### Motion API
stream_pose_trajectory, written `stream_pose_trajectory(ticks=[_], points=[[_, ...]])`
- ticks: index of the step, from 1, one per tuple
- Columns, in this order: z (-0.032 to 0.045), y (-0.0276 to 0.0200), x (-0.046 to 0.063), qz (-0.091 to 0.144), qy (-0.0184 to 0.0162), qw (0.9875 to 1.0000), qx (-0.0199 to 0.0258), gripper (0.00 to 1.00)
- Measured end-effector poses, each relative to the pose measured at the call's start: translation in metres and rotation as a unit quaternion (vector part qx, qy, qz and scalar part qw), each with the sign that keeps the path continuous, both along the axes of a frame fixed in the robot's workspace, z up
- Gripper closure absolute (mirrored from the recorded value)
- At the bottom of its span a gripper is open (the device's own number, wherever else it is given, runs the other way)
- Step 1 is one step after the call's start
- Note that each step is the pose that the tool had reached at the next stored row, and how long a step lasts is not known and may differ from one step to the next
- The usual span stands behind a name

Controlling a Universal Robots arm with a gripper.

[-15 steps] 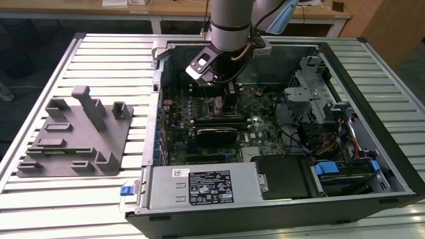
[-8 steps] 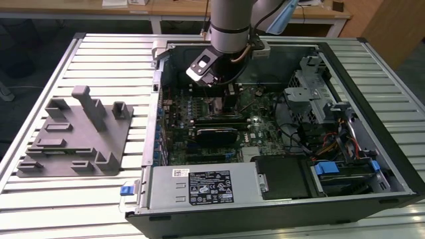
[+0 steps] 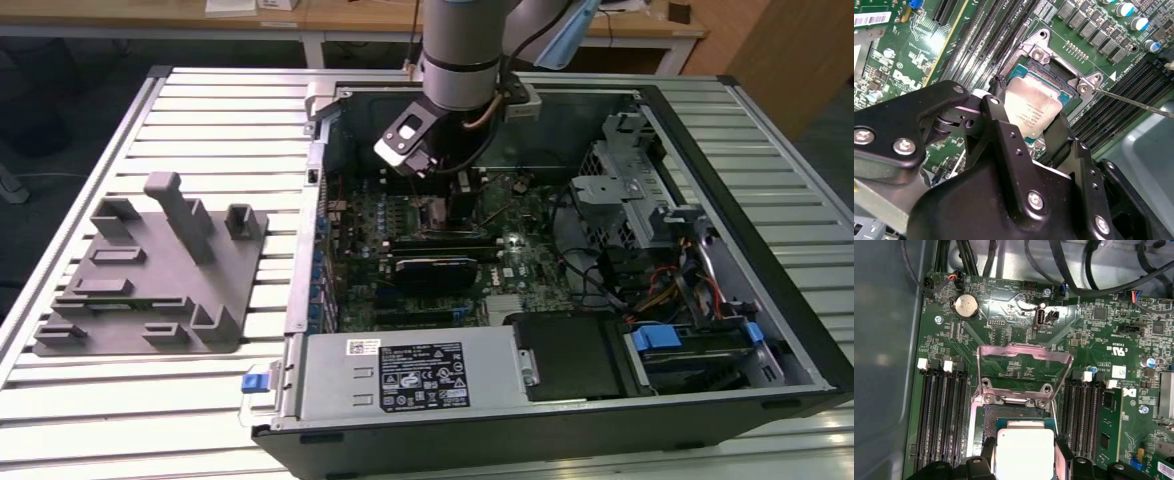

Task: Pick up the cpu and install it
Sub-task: 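Place the cpu into insertion slot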

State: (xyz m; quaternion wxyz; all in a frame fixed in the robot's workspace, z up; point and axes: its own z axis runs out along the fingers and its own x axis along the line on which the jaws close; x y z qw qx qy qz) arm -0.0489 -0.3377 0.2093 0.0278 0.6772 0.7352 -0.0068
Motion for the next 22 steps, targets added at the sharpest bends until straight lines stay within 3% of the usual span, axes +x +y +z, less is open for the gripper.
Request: stream_pose_trajectory(ticks=[11, 22], points=[[-0.0073, 0.0026, 0.0, -0.012, 0.0002, 0.9999, 0.0, 0.45], [-0.0099, 0.0048, 0.0, -0.015, 0.0002, 0.9999, 0.0, 0.45]])
